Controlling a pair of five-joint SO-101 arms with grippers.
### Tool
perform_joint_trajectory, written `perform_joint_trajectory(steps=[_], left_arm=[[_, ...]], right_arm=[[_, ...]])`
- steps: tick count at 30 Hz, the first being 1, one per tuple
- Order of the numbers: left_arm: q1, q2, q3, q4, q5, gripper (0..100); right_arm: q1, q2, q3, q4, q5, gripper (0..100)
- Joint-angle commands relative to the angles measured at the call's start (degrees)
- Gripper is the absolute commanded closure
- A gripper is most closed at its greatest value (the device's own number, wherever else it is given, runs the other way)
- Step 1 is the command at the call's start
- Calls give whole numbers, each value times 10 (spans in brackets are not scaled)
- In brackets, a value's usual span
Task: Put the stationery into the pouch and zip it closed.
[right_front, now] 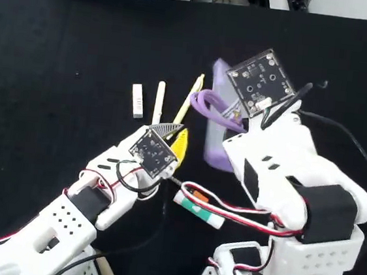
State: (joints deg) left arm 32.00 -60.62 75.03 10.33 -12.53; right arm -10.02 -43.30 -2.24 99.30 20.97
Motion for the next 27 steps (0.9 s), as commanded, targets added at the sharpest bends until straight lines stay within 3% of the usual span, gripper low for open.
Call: perform_joint_trajectory(steps=[1, 6, 11, 17, 27], left_arm=[[1, 0, -37, -9, 4, 971], [7, 1, -39, -8, 11, 943], [24, 2, -39, 21, 141, 723], [51, 2, -72, 69, 141, 750], [115, 40, -91, 70, 117, 755]], right_arm=[[7, -15, -27, 15, 6, 987], [6, -13, -27, 15, 5, 987], [4, -12, -29, 5, 3, 987], [4, -12, -30, 3, 3, 987], [4, -16, -31, 4, 3, 987]])
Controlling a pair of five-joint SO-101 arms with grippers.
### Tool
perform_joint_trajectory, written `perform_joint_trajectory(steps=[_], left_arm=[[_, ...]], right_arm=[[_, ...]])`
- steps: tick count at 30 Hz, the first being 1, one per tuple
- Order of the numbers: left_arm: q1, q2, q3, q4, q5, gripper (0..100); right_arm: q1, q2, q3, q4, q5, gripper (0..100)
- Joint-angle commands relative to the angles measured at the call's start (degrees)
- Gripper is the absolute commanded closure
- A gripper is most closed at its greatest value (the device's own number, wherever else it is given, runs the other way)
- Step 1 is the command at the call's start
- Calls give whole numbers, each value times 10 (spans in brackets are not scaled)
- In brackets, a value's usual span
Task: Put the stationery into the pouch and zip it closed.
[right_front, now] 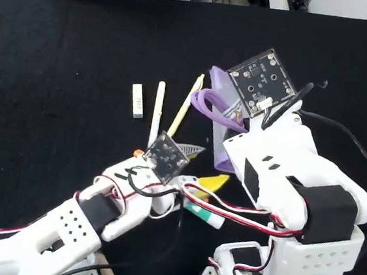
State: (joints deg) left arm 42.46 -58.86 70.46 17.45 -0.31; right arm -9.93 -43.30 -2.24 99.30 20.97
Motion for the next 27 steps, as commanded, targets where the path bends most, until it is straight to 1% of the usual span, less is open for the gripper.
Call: perform_joint_trajectory(steps=[1, 7, 10, 14, 23, 27], left_arm=[[10, 41, -55, -1, -5, 755], [-6, 175, -132, -2, -5, 755], [-19, 210, -159, -2, -5, 755], [-23, 195, -163, -1, -5, 755], [-23, 74, -105, -3, -5, 755], [-26, 76, -93, -20, -9, 755]], right_arm=[[4, -16, -31, 4, 3, 987], [4, -14, -31, 4, 7, 987], [4, -14, -29, 4, 8, 987], [4, -13, -28, 3, 8, 987], [4, -12, -27, 3, 9, 987], [4, -12, -27, 3, 9, 987]])
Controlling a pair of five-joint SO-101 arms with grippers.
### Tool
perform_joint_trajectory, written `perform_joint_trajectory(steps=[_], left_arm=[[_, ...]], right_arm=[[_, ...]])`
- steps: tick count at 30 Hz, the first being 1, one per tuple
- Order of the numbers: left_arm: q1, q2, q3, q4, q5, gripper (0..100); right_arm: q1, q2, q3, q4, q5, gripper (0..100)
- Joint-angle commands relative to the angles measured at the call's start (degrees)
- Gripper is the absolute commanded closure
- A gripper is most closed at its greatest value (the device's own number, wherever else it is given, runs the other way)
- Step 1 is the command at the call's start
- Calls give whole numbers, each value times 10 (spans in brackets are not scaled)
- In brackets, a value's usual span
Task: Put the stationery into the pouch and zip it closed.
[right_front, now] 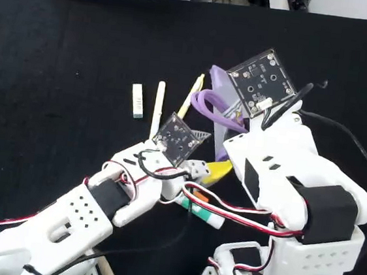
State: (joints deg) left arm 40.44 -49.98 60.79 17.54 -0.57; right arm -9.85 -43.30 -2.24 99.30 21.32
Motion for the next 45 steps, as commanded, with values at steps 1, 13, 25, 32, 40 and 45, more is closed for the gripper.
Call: perform_joint_trajectory(steps=[1, 13, 25, 32, 40, 45], left_arm=[[-7, -5, 10, -37, -6, 755], [-49, 96, -7, -85, -14, 771], [-50, -25, 61, -84, -19, 839], [-42, -14, 50, -86, -58, 839], [-16, 44, 24, -84, -68, 839], [-18, 52, 13, -84, -67, 839]], right_arm=[[3, -12, -27, 3, 5, 987], [3, -12, -27, 3, 5, 987], [3, -12, -27, 3, 5, 987], [3, -12, -27, 3, 5, 987], [3, -12, -27, 3, 5, 987], [3, -12, -27, 4, 5, 987]])
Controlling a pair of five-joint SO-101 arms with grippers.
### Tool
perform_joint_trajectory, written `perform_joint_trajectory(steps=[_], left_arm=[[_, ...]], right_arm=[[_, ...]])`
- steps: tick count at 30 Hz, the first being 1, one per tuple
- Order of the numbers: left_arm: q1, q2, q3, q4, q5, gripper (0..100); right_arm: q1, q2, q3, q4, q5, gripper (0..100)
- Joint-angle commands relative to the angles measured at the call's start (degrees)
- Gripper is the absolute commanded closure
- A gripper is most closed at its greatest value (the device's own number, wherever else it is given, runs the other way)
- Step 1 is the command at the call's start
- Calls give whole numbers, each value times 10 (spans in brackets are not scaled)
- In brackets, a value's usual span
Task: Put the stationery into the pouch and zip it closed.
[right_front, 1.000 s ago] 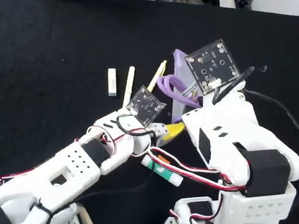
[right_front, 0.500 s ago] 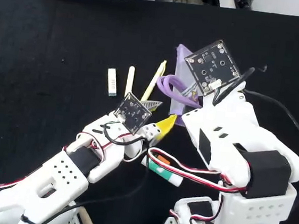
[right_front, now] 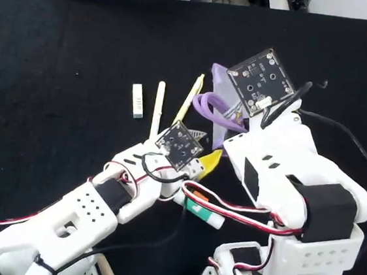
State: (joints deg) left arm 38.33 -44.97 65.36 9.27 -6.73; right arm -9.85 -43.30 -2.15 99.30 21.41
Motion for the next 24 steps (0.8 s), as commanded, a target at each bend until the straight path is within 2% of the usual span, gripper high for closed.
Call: perform_joint_trajectory(steps=[1, 3, 8, 17, 24], left_arm=[[2, 2, -34, -4, -5, 839], [2, 2, -34, -5, 0, 839], [-11, 4, -41, -6, 64, 839], [7, 84, -84, -6, 68, 843], [8, 86, -87, -6, 76, 845]], right_arm=[[3, -12, -28, 4, 4, 987], [3, -12, -28, 5, 4, 987], [3, -12, -28, 7, 4, 987], [3, -12, -28, 7, 4, 987], [3, -12, -28, 7, 4, 987]])
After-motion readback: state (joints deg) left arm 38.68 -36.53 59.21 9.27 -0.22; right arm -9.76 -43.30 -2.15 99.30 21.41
